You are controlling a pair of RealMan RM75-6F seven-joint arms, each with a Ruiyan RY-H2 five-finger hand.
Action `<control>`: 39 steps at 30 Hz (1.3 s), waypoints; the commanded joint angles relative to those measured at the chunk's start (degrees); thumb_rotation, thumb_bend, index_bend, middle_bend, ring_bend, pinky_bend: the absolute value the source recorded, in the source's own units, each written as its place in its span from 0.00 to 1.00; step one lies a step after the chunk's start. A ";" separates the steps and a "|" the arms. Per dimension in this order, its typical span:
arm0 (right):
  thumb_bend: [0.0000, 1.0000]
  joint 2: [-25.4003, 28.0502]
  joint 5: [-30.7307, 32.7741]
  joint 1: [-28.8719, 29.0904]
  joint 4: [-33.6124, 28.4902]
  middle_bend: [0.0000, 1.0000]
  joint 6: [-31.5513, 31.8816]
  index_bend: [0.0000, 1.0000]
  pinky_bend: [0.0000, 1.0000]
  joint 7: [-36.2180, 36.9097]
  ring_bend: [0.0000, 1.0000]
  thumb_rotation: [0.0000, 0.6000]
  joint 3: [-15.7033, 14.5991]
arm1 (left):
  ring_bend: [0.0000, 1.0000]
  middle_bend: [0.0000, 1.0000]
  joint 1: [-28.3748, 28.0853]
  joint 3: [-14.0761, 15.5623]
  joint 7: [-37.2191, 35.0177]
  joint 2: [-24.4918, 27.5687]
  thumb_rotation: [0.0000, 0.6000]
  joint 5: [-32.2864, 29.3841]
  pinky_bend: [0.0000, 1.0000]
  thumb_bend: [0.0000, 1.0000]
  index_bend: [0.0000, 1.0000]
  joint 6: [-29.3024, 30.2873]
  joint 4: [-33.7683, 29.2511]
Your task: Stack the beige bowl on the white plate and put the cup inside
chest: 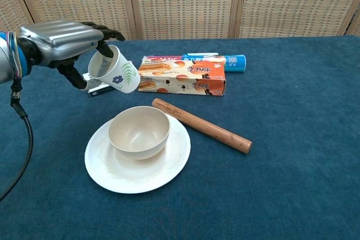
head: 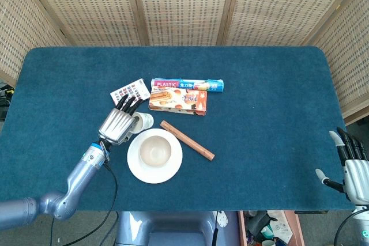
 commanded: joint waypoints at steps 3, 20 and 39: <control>0.20 0.03 0.13 -0.06 0.06 0.00 0.07 0.03 0.00 0.24 0.00 1.00 0.07 | 0.00 0.07 -2.97 -0.87 3.69 5.47 1.00 -6.59 0.02 0.38 0.62 -2.94 -10.13; 0.20 0.09 0.00 -0.25 0.37 0.00 0.63 0.03 0.00 1.11 0.00 1.00 0.24 | 0.00 0.05 -16.12 3.98 15.95 8.85 1.00 -31.63 0.02 0.38 0.62 -3.10 -21.11; 0.20 0.12 -0.16 -0.48 0.58 0.00 1.30 0.03 0.00 1.89 0.00 1.00 0.44 | 0.00 0.02 -24.60 7.84 19.44 4.19 1.00 -43.03 0.02 0.38 0.62 1.73 -18.94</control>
